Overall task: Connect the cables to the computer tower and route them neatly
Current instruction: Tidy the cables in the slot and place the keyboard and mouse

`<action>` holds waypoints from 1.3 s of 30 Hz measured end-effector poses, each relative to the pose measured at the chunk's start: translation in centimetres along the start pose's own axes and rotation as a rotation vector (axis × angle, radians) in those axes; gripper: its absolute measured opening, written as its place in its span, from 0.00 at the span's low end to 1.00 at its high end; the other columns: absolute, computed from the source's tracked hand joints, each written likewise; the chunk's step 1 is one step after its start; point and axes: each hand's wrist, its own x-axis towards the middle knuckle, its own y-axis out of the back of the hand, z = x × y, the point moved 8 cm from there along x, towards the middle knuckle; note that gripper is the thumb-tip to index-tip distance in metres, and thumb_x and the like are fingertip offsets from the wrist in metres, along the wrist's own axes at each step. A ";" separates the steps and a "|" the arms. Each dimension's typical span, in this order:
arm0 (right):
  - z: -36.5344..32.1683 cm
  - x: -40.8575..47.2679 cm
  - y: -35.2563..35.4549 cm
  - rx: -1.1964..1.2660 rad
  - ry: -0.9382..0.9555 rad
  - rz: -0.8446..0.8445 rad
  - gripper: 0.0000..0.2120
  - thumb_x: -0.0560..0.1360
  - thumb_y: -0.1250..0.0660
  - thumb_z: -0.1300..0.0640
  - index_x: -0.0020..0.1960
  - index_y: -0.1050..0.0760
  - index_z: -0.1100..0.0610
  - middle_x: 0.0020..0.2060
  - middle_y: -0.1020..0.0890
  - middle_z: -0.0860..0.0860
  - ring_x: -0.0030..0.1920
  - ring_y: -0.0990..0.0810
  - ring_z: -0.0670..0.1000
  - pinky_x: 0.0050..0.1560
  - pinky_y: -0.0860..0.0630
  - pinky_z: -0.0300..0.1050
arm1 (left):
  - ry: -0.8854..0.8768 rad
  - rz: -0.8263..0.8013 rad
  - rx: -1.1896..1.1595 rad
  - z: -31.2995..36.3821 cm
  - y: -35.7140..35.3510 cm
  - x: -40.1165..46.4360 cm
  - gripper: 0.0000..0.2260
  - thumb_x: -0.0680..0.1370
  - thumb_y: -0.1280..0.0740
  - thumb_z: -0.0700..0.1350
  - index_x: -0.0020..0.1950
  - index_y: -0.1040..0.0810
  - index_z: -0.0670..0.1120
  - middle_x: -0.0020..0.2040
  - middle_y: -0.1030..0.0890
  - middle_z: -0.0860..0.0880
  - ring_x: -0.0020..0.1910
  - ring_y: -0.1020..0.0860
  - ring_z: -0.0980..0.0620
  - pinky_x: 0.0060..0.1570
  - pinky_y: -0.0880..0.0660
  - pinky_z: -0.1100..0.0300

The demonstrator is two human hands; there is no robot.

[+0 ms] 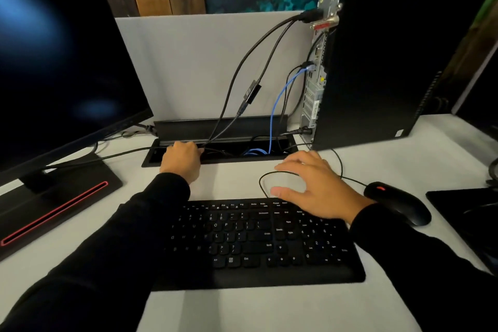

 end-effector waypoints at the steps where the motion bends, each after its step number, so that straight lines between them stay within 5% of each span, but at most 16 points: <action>1: 1.1 0.2 0.6 0.014 -0.027 0.050 0.38 0.69 0.43 0.21 0.70 0.25 0.43 0.62 0.29 0.39 0.65 0.35 0.43 0.71 0.33 0.51 | 0.016 0.012 0.015 -0.1 -0.2 0.3 0.16 0.86 0.42 0.51 0.53 0.21 0.40 0.51 0.21 0.37 0.53 0.21 0.34 0.51 0.25 0.44; 4: 3.9 0.2 1.2 0.046 -0.078 0.096 0.32 0.71 0.38 0.26 0.67 0.23 0.44 0.59 0.28 0.39 0.64 0.33 0.44 0.70 0.32 0.48 | 0.084 0.038 -0.004 -0.9 -1.1 1.8 0.15 0.85 0.42 0.51 0.54 0.21 0.43 0.51 0.21 0.36 0.55 0.22 0.32 0.55 0.26 0.40; 9: 5.5 0.2 -0.5 0.063 -0.105 0.042 0.29 0.71 0.37 0.27 0.66 0.23 0.41 0.60 0.29 0.38 0.66 0.33 0.44 0.71 0.32 0.49 | 0.169 0.034 -0.087 -2.2 -2.1 4.5 0.21 0.84 0.42 0.57 0.55 0.19 0.41 0.50 0.21 0.35 0.52 0.22 0.30 0.47 0.27 0.45; 19: 6.5 0.2 -0.9 0.093 -0.133 0.041 0.31 0.70 0.39 0.25 0.65 0.22 0.41 0.59 0.28 0.38 0.65 0.31 0.44 0.70 0.31 0.49 | 0.270 0.020 -0.276 -2.4 -1.5 5.5 0.23 0.85 0.42 0.54 0.61 0.24 0.33 0.59 0.25 0.28 0.61 0.27 0.27 0.62 0.30 0.40; 27: 6.0 0.1 -0.7 0.097 -0.122 0.040 0.22 0.74 0.32 0.33 0.64 0.22 0.42 0.59 0.27 0.39 0.65 0.32 0.44 0.71 0.33 0.49 | 0.119 0.046 -0.328 -2.8 -3.0 4.5 0.24 0.84 0.42 0.56 0.36 0.23 0.43 0.39 0.21 0.37 0.44 0.24 0.33 0.47 0.34 0.52; 30: 5.9 0.0 -0.7 0.094 -0.124 0.026 0.22 0.74 0.32 0.32 0.64 0.22 0.42 0.59 0.27 0.40 0.65 0.32 0.45 0.71 0.33 0.50 | 0.100 0.027 -0.270 -3.3 -3.2 3.8 0.24 0.82 0.42 0.62 0.45 0.18 0.44 0.41 0.18 0.39 0.42 0.22 0.36 0.45 0.28 0.51; 32: 5.8 0.0 -0.7 0.105 -0.126 0.017 0.23 0.74 0.31 0.32 0.64 0.22 0.41 0.59 0.27 0.40 0.66 0.32 0.45 0.72 0.33 0.50 | 0.087 0.038 -0.259 -2.8 -2.5 2.9 0.20 0.82 0.40 0.61 0.54 0.17 0.47 0.48 0.16 0.39 0.50 0.21 0.34 0.51 0.24 0.45; 35: 5.5 -0.1 -0.8 0.107 -0.120 0.008 0.23 0.73 0.32 0.32 0.64 0.22 0.41 0.60 0.27 0.40 0.66 0.32 0.45 0.72 0.33 0.52 | 0.124 0.035 -0.251 -2.2 -1.7 1.7 0.17 0.83 0.37 0.57 0.67 0.22 0.50 0.58 0.17 0.41 0.63 0.24 0.33 0.64 0.33 0.37; 39: 5.1 -0.1 -1.0 0.108 -0.118 -0.013 0.27 0.70 0.36 0.27 0.64 0.23 0.40 0.60 0.27 0.39 0.66 0.32 0.45 0.72 0.34 0.53 | 0.173 -0.028 -0.225 -2.4 -1.7 0.8 0.22 0.82 0.36 0.56 0.74 0.29 0.50 0.63 0.19 0.42 0.68 0.29 0.35 0.69 0.40 0.36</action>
